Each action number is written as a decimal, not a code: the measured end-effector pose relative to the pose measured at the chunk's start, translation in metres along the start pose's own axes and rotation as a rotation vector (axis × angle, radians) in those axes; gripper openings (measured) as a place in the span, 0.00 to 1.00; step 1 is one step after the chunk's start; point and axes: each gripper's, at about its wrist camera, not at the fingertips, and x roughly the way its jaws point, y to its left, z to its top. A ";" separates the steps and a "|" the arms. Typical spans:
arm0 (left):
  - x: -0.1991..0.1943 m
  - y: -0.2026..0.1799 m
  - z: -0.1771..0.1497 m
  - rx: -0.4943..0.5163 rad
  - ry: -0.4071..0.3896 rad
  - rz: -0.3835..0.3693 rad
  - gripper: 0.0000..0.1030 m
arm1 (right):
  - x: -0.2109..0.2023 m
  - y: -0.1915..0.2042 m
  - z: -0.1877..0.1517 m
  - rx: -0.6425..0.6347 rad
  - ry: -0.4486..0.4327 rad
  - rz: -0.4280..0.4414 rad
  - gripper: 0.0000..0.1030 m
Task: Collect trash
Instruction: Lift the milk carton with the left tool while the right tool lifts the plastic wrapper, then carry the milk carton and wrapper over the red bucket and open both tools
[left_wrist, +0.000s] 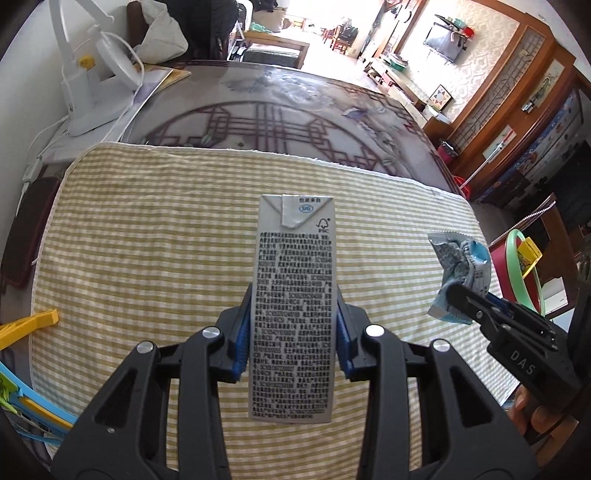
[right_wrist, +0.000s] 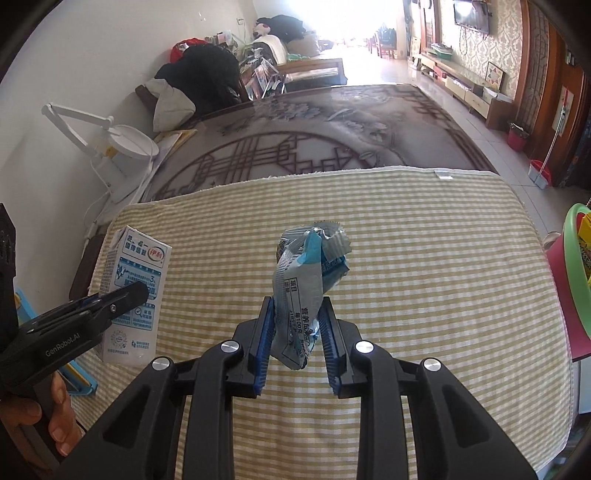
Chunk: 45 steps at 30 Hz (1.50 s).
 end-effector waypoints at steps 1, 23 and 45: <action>0.000 -0.001 0.000 0.001 0.000 -0.002 0.35 | -0.002 -0.001 0.000 0.001 -0.005 -0.001 0.23; -0.008 -0.007 -0.006 0.009 -0.008 0.001 0.35 | -0.020 0.001 -0.003 0.001 -0.035 0.001 0.23; 0.009 -0.094 -0.018 0.057 0.012 0.003 0.34 | -0.051 -0.078 -0.025 0.045 -0.051 -0.008 0.24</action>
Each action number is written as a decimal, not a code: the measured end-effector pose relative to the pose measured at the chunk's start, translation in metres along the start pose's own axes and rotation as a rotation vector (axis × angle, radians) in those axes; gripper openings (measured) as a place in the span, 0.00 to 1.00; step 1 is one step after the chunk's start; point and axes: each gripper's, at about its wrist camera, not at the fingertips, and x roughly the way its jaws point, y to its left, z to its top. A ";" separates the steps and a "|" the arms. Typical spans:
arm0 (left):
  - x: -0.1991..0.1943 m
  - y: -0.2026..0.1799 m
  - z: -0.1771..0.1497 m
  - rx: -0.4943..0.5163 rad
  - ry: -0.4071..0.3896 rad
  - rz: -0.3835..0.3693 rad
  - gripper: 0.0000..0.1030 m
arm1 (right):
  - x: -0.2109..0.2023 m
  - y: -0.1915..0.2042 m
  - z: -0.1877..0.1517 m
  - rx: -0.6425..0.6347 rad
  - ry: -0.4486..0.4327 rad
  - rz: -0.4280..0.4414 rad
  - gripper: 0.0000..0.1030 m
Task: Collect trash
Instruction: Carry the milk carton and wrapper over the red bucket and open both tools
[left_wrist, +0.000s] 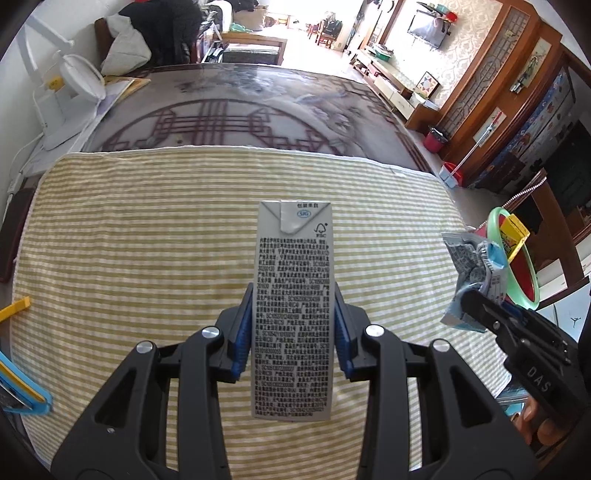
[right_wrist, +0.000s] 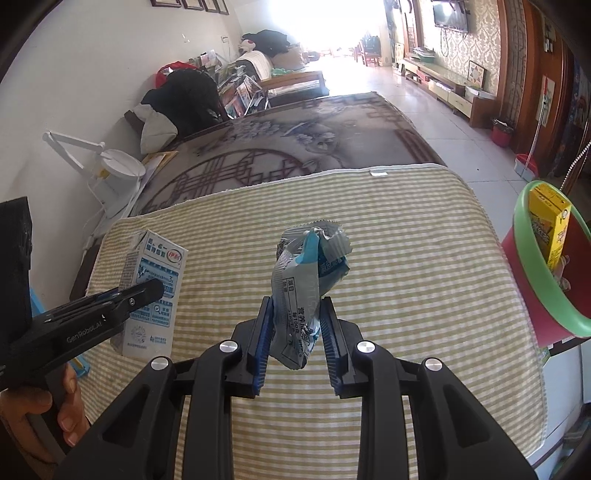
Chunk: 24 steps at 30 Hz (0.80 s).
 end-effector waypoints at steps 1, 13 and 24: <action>0.002 -0.011 0.000 0.009 -0.001 0.000 0.34 | -0.002 -0.009 0.000 0.003 0.001 -0.002 0.24; 0.012 -0.095 0.007 0.044 -0.016 -0.022 0.34 | -0.030 -0.090 0.014 0.026 -0.045 0.002 0.24; 0.029 -0.206 0.027 0.194 -0.023 -0.142 0.34 | -0.075 -0.200 0.027 0.144 -0.150 -0.123 0.25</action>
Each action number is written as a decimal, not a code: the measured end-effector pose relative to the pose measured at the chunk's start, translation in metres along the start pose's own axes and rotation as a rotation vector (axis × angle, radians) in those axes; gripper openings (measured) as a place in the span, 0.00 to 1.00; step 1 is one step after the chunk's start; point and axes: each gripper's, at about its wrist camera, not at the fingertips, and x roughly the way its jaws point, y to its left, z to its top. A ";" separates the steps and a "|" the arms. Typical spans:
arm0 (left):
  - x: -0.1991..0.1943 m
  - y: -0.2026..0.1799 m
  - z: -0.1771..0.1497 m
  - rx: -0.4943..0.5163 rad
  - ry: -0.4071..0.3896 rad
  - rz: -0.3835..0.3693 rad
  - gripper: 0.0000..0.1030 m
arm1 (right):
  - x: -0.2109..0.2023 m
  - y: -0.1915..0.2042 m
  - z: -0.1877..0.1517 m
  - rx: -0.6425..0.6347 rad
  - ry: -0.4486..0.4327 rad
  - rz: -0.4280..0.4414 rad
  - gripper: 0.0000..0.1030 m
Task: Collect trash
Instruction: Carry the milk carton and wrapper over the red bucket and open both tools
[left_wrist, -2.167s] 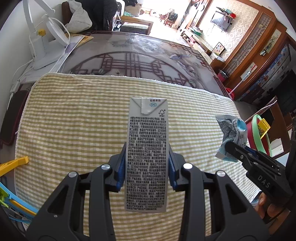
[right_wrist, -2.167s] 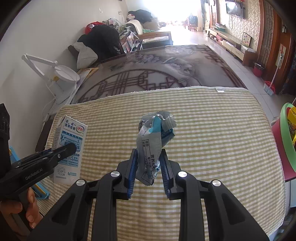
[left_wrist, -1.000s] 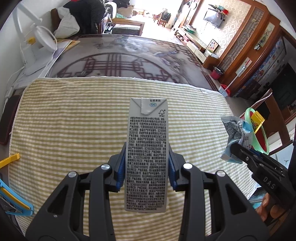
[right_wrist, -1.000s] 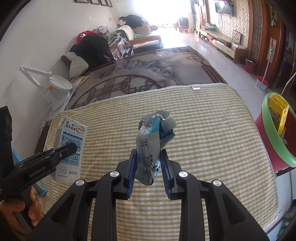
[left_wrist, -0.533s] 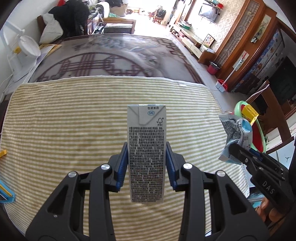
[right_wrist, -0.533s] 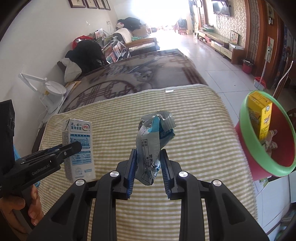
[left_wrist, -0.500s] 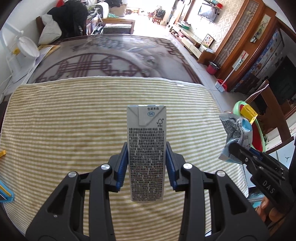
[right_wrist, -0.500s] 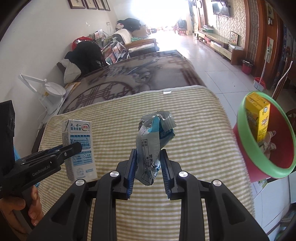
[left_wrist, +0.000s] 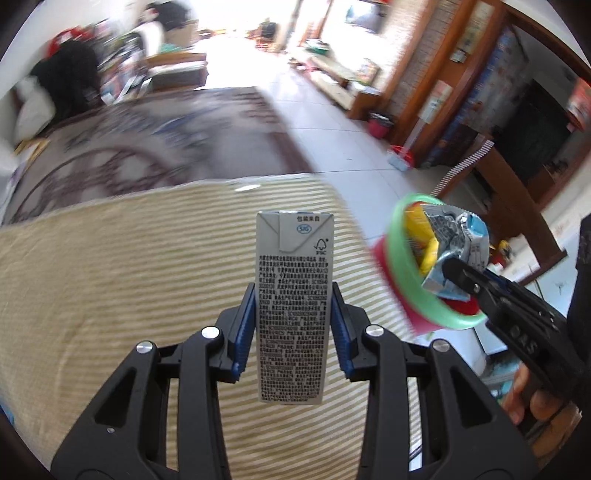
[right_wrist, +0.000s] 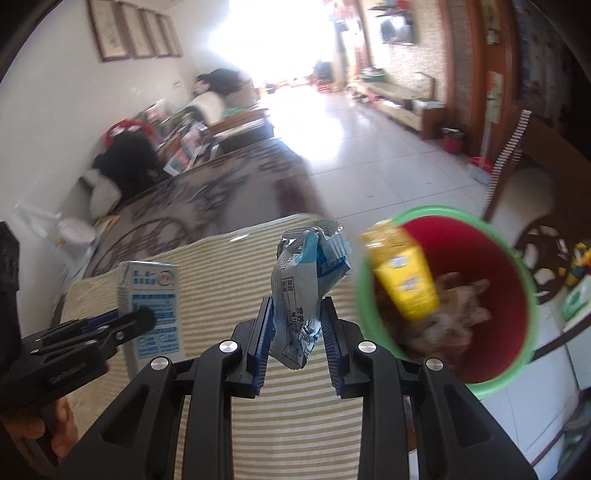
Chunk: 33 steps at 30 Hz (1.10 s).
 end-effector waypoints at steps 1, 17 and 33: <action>0.006 -0.014 0.007 0.023 0.001 -0.021 0.34 | -0.002 -0.018 0.002 0.025 -0.004 -0.026 0.25; 0.100 -0.143 0.046 0.196 0.086 -0.207 0.79 | -0.010 -0.128 0.015 0.135 -0.059 -0.224 0.68; -0.034 -0.036 0.068 0.150 -0.268 -0.080 0.94 | -0.104 -0.042 0.001 0.170 -0.442 -0.326 0.93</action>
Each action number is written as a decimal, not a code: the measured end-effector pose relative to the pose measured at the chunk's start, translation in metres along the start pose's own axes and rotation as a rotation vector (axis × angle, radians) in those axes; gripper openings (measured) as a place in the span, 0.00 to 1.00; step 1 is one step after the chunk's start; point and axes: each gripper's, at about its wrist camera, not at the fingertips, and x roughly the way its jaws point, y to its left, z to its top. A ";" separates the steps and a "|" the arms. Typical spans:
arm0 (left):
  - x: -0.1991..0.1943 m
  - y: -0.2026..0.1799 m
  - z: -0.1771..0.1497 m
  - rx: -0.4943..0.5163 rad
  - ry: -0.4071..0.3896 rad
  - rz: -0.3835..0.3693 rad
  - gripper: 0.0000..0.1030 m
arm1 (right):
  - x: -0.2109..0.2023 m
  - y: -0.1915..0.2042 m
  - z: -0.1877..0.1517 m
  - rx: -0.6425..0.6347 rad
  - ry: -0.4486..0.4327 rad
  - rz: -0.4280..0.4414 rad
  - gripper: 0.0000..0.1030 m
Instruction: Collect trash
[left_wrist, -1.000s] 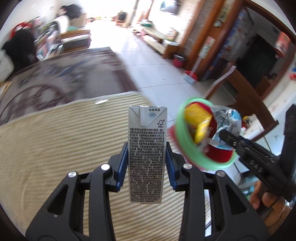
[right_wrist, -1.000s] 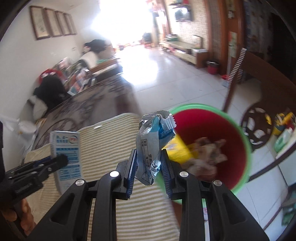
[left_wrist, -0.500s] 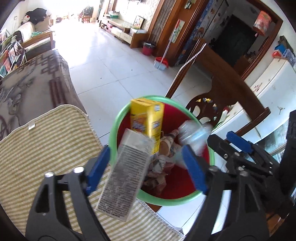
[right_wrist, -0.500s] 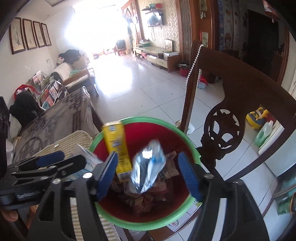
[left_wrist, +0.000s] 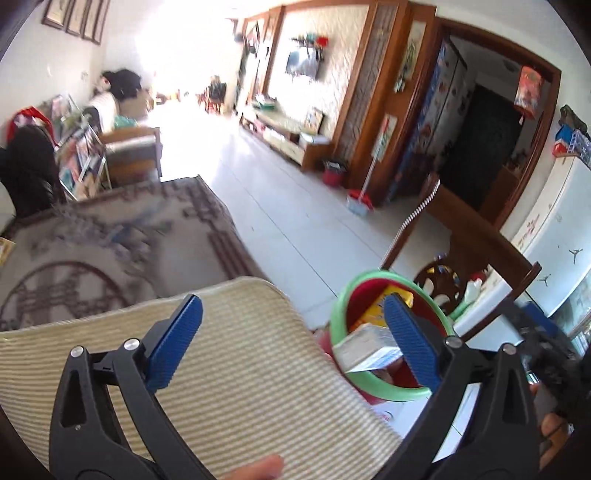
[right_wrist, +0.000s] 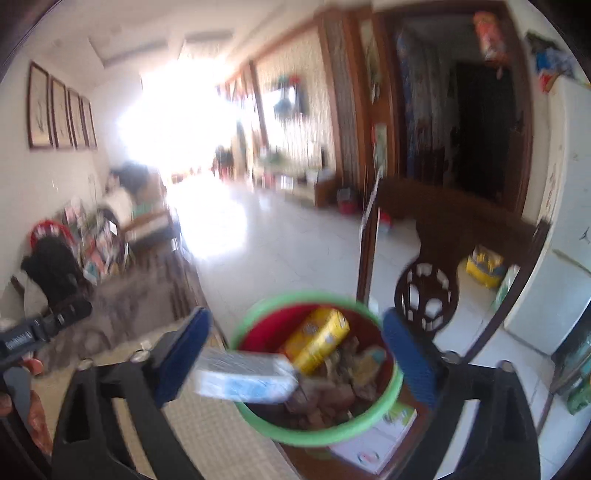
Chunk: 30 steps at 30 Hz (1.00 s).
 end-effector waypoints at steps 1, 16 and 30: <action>-0.013 0.009 0.000 0.000 -0.031 0.012 0.94 | -0.022 0.012 0.000 0.014 -0.122 -0.023 0.93; -0.147 0.124 -0.026 -0.022 -0.229 0.193 0.95 | -0.097 0.180 -0.036 -0.094 -0.109 -0.010 0.93; -0.181 0.172 -0.043 -0.086 -0.253 0.271 0.95 | -0.115 0.225 -0.055 -0.144 -0.104 0.021 0.93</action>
